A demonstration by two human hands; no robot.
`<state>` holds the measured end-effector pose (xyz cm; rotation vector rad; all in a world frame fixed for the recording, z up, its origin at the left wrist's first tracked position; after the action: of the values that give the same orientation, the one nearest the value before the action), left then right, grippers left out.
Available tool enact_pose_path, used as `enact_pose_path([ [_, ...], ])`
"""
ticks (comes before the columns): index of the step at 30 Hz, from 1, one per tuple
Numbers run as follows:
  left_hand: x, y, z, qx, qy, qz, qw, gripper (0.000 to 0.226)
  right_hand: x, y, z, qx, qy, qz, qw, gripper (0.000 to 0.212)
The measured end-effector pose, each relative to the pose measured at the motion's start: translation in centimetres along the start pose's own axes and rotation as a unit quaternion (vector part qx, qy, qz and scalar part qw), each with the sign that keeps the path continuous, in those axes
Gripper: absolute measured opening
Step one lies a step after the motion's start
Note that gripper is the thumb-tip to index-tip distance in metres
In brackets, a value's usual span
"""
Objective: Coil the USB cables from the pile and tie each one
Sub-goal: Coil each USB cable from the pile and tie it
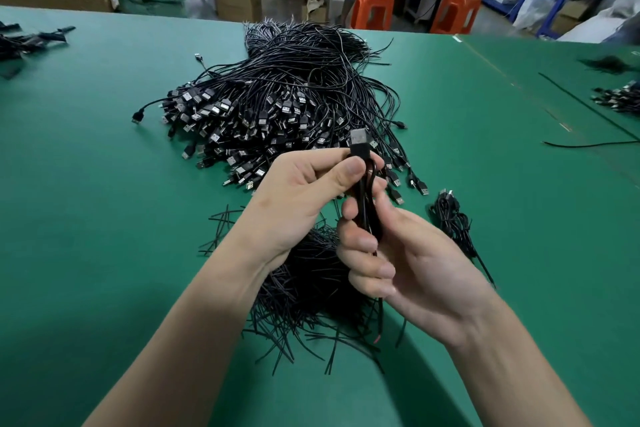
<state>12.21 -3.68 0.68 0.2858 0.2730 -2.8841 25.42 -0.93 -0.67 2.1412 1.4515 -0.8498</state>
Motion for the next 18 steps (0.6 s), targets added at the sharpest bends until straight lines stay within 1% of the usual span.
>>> enact_pose_path([
  [2, 0.21, 0.0, 0.12, -0.011, 0.015, 0.01, 1.0, 0.02, 0.29, -0.05, 0.23, 0.011, 0.062, 0.032, 0.998, 0.034],
  [4, 0.29, 0.03, 0.23, -0.018, -0.006, 0.011, 1.0, 0.019, 0.47, -0.15, 0.27, 0.029, 0.123, 0.061, 0.99, 0.033],
  [7, 0.5, 0.07, 0.21, -0.005, -0.032, 0.001, 0.999, 0.018, 0.73, -0.07, 0.24, 0.064, 0.234, 0.101, 0.965, 0.035],
  [9, 0.58, 0.04, 0.27, -0.004, -0.051, -0.006, 0.999, 0.019, 0.76, 0.11, 0.18, 0.077, 0.284, 0.11, 0.949, 0.036],
  [11, 0.49, 0.0, 0.33, -0.01, -0.062, -0.015, 0.998, 0.019, 0.57, 0.14, 0.13, 0.081, 0.315, 0.1, 0.94, 0.038],
  [15, 0.43, -0.19, 0.09, -0.018, -0.071, -0.017, 0.997, 0.022, 0.52, -0.04, -0.13, 0.124, 0.405, 0.12, 0.898, 0.034],
  [18, 0.67, -0.27, -0.06, -0.015, -0.096, -0.017, 0.995, 0.025, 0.75, -0.05, -0.09, 0.152, 0.459, 0.142, 0.864, 0.037],
])
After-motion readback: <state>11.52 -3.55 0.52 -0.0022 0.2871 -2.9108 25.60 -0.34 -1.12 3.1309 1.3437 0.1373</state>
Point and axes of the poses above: each hand's wrist, its own y-axis away from the middle knuckle, its own x-axis out of the back of the hand, z = x × y, the point moved 4 cm from there along -y, towards the middle knuckle, and after that the axes turned 7 degrees about x, right-handed, at the moved point
